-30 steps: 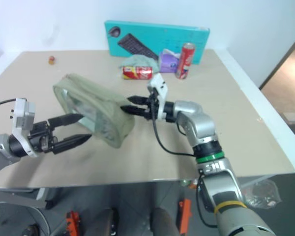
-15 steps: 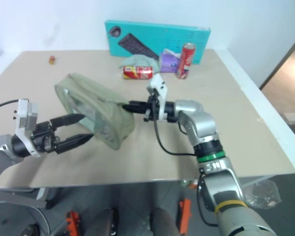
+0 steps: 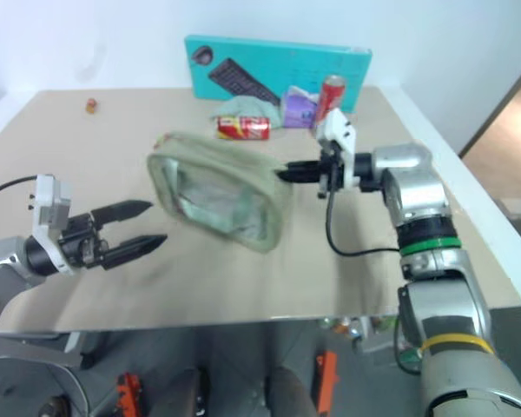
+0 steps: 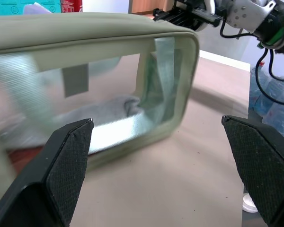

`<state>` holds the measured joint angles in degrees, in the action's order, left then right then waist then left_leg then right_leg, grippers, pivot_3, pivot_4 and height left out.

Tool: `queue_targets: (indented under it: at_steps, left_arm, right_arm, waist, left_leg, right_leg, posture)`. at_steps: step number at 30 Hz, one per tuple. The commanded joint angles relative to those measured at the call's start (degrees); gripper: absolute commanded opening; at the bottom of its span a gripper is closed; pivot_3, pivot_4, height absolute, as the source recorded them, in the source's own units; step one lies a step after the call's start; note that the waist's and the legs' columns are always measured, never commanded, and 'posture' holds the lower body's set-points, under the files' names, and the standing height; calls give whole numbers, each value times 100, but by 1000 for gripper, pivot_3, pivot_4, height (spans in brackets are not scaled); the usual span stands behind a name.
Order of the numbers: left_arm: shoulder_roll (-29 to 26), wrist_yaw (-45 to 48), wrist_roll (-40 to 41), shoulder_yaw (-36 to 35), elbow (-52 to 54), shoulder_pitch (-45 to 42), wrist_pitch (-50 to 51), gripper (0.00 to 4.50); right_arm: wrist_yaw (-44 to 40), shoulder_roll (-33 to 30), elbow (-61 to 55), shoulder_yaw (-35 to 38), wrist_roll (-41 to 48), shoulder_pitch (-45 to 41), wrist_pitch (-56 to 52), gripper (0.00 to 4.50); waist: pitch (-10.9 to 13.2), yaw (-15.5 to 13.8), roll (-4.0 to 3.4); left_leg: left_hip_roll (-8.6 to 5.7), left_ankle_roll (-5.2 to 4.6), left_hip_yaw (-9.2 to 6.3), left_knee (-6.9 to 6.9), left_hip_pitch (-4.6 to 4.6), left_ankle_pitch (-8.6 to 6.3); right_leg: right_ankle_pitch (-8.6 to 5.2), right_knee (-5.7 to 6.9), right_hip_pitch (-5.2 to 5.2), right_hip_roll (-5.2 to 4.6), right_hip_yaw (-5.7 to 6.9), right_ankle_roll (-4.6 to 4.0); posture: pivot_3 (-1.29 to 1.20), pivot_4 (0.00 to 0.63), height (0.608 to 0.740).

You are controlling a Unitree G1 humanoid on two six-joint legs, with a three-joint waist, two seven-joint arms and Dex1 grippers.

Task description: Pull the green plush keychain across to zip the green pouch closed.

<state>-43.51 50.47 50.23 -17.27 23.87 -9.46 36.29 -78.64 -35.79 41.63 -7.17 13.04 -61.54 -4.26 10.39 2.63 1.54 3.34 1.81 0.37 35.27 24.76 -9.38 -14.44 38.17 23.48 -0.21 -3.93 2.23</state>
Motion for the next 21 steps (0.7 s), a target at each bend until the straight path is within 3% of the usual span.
queue_targets:
  at_steps: [1, 4, 9, 17, 21]
  left_arm:
    - [6, 34, 7, -42, 61, -85, -105, 4500]
    - [4, 33, 4, -35, 57, -95, -98, 4500]
    - [-11, 36, -9, -15, 61, -90, -94, 4500]
    - [-18, 59, -64, 67, 20, -143, -100, 4500]
    - [-15, 100, -44, 103, -11, -199, -96, 4500]
  right_arm:
    - [-99, -126, 733, 76, -320, -417, 719, 40]
    - [-151, -96, 1157, 152, -382, -575, 817, 40]
    - [-157, -30, 1065, 481, -95, -622, 590, 1754]
    - [592, -125, -476, 1360, 676, -293, -662, 4479]
    - [1125, -255, -2223, 1716, 1183, 539, -1666, 4479]
  waist:
    - [0, 2, 0]
    - [0, 3, 0]
    - [1, 3, -1]
    - [2, 0, -3]
    - [1, -36, -2]
  left_leg:
    - [0, 1, 0, 0, -1, -1]
    - [1, 2, -1, -2, -1, -3]
    - [0, 3, -1, -2, -1, -4]
    - [2, 3, -4, -3, -1, -4]
    - [0, 9, -7, -2, 2, -7]
  right_leg:
    - [0, 0, 0, 1, 0, -1]
    - [0, 0, 0, 2, 0, -5]
    - [7, 1, -2, 0, 0, -16]
    - [7, 3, -2, 1, 1, -17]
    - [5, 2, -4, -1, 4, -20]
  posture:
    - [0, 150, 740]
    - [0, 150, 740]
    - [0, 150, 740]
    - [0, 150, 740]
    - [0, 150, 740]
